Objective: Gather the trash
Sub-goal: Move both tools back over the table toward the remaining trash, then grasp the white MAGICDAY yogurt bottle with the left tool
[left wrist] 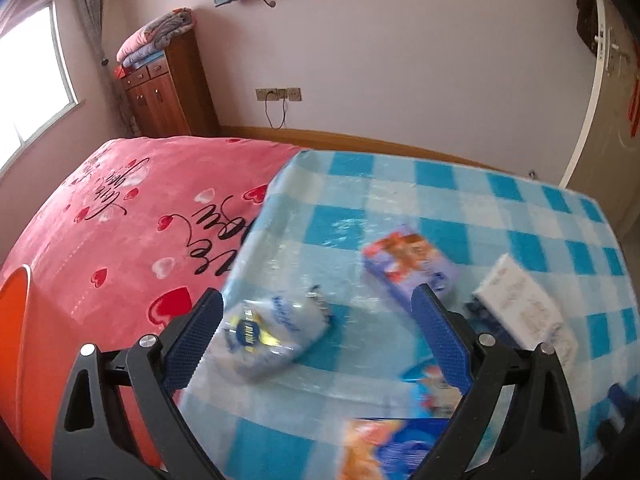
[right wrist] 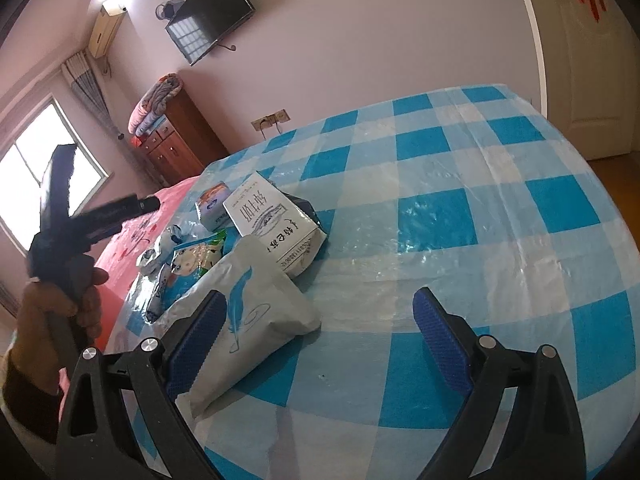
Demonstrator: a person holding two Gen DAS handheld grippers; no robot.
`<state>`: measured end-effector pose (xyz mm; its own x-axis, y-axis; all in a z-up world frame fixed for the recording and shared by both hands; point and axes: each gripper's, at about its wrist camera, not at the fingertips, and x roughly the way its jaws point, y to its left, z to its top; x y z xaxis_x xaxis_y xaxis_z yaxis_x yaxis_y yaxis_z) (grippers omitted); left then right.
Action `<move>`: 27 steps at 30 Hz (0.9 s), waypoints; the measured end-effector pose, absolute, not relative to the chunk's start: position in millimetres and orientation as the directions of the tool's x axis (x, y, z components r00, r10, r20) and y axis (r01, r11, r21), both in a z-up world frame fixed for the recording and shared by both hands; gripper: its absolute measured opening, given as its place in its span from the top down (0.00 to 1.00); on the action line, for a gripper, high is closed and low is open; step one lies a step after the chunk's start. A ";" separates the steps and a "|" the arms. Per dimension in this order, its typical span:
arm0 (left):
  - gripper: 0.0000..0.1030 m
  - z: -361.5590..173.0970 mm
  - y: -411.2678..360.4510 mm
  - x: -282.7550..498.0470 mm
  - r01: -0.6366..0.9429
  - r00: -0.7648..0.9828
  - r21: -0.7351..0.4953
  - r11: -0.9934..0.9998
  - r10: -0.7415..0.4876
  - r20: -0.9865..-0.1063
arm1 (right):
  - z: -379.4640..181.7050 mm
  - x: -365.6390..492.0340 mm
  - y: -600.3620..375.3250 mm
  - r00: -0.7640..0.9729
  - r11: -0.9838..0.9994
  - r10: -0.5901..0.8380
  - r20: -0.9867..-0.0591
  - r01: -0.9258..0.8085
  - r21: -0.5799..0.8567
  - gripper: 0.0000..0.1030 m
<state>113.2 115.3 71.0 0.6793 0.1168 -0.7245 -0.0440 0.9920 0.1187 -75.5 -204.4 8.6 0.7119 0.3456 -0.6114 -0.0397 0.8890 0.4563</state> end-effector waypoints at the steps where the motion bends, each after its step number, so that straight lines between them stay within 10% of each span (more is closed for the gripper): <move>1: 0.07 67.3 121.4 114.7 -0.028 0.671 0.124 0.992 0.110 -0.733 | 8.6 -75.2 -205.2 0.710 0.886 0.351 -0.610 -0.041 0.462 0.09; 27: 0.10 18.8 111.1 115.9 0.259 0.574 0.121 0.958 -0.052 -0.817 | 0.7 -69.5 -217.0 0.690 0.864 0.379 -0.616 -0.026 0.503 0.09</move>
